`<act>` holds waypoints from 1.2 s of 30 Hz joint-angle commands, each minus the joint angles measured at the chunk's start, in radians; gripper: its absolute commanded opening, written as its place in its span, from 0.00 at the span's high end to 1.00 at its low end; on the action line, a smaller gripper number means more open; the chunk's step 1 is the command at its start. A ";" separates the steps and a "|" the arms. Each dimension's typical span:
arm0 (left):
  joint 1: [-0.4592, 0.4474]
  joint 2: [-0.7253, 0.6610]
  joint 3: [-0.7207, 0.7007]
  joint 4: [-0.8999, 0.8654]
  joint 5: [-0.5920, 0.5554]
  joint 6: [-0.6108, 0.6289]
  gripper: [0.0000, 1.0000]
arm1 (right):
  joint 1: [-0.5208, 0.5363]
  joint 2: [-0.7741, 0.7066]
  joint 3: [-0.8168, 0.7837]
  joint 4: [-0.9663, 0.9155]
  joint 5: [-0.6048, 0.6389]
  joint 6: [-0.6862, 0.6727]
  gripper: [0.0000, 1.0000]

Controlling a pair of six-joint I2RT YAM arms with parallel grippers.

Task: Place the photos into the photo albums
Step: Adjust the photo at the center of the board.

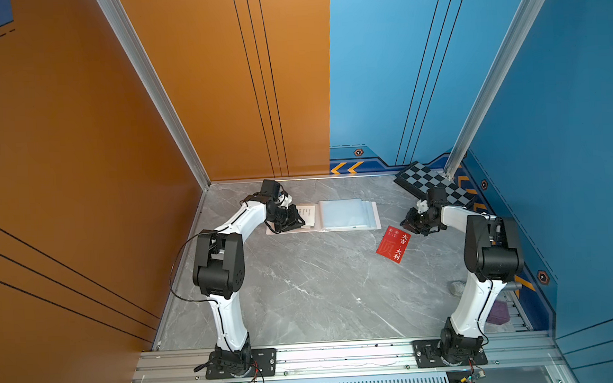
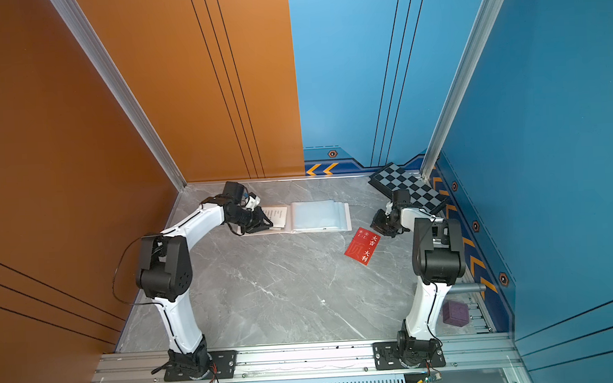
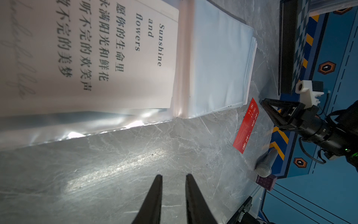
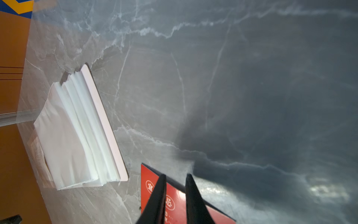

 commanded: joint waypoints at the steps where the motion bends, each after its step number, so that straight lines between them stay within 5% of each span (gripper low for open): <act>1: -0.010 -0.035 0.015 -0.028 0.018 0.023 0.76 | -0.015 0.004 -0.017 -0.082 0.033 -0.043 0.79; 13: -0.025 -0.044 0.012 -0.027 0.033 0.016 0.76 | -0.031 -0.169 -0.234 -0.090 0.030 -0.047 0.79; 21: -0.039 -0.066 0.010 -0.027 0.028 0.017 0.76 | 0.092 -0.297 -0.361 -0.101 -0.013 -0.011 0.79; 36: -0.133 -0.014 0.019 -0.051 0.005 0.040 0.76 | 0.058 -0.340 -0.346 -0.118 -0.035 -0.057 0.76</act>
